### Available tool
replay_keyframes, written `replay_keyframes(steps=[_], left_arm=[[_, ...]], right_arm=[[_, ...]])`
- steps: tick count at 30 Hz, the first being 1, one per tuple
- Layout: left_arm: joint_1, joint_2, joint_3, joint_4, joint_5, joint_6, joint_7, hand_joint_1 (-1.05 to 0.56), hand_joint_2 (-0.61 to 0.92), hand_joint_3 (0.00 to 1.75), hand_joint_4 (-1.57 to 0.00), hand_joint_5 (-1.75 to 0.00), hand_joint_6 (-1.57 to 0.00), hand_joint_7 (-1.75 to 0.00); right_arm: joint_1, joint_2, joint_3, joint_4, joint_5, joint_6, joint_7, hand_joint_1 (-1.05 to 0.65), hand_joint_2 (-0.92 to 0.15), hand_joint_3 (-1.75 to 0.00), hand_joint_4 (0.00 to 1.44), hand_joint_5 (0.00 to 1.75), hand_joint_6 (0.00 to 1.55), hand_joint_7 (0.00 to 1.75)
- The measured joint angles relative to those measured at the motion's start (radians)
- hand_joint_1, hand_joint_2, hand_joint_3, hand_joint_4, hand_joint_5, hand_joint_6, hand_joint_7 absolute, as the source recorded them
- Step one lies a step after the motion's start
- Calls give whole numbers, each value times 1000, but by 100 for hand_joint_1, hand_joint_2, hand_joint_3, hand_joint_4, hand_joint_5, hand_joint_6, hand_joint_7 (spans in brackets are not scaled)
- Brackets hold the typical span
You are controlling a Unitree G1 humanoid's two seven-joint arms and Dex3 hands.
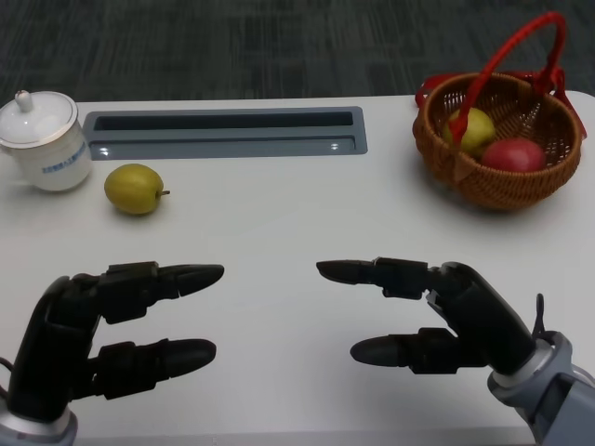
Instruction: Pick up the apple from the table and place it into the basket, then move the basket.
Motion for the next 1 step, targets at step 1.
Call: replay_keyframes(steps=[1], left_arm=[[1, 0, -1, -1, -2, 0, -2, -35, 78, 0, -99, 0, -91, 0]], right_arm=[[-1, 1, 0, 0, 1, 0, 1, -33, -92, -4, 77, 3, 70, 3]])
